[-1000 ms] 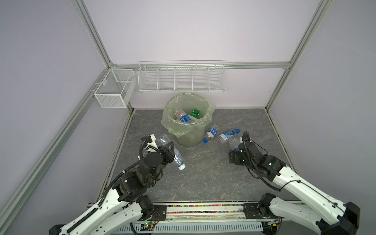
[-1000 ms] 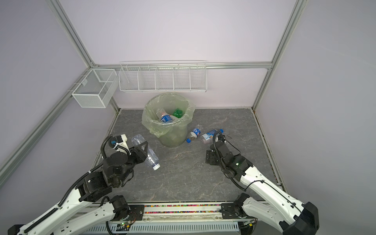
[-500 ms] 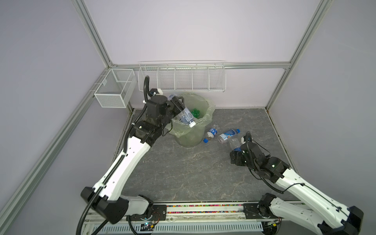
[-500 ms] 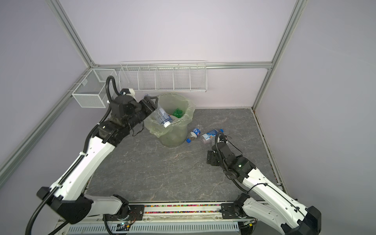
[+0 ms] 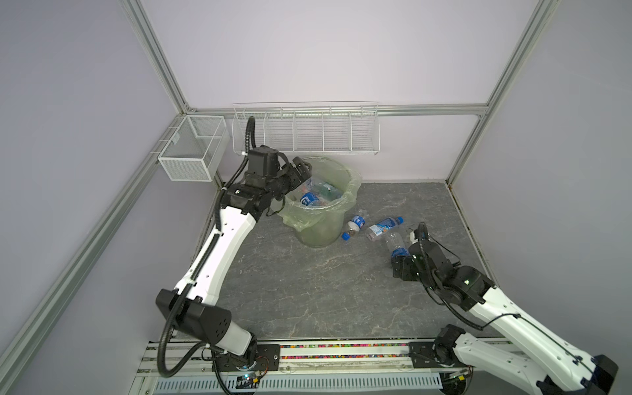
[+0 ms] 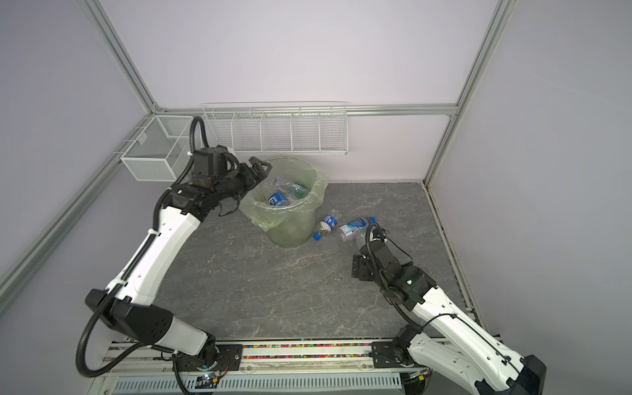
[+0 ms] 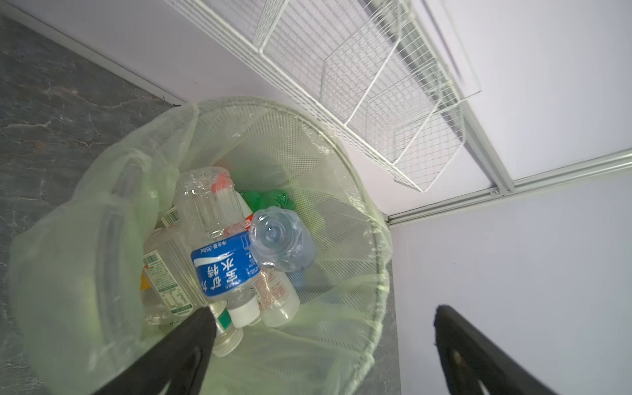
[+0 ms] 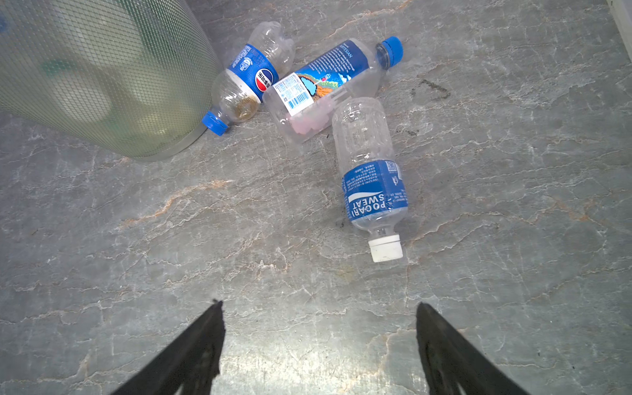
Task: Throw the plastic bottles in the bin
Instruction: 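Carry the clear bottle up over the bin with the left gripper, then open the left gripper to drop the bottle into the bin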
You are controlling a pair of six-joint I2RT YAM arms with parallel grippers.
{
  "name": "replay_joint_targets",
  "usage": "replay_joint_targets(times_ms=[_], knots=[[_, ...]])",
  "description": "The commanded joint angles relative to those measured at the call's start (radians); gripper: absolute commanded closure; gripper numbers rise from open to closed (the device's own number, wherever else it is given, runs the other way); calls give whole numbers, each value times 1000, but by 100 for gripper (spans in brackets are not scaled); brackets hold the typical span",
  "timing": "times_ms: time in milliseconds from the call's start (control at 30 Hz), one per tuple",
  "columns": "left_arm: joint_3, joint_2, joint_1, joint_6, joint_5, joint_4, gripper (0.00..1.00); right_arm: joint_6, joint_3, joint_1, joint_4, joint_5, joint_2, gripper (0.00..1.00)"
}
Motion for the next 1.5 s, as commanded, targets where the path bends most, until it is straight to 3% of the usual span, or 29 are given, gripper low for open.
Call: replay_joint_targets(times_ms=[0,400,533,800,1467], knots=[[-49,-92,7,63,-9,39,0,-21,34,-15,-27,1,22,11],[-292,-257,16,163,-31,39,0,-68,54,-110,-18,-72,89,11],[-349,-291,18,163,-17,48,0,-79,53,-149,-19,-134,115,11],[-467,-354,17,150,54,109,0,-118,52,-176,6,-164,153,11],[-750,-486,17,93,94,191,1,-171,51,-281,125,-234,371,11]])
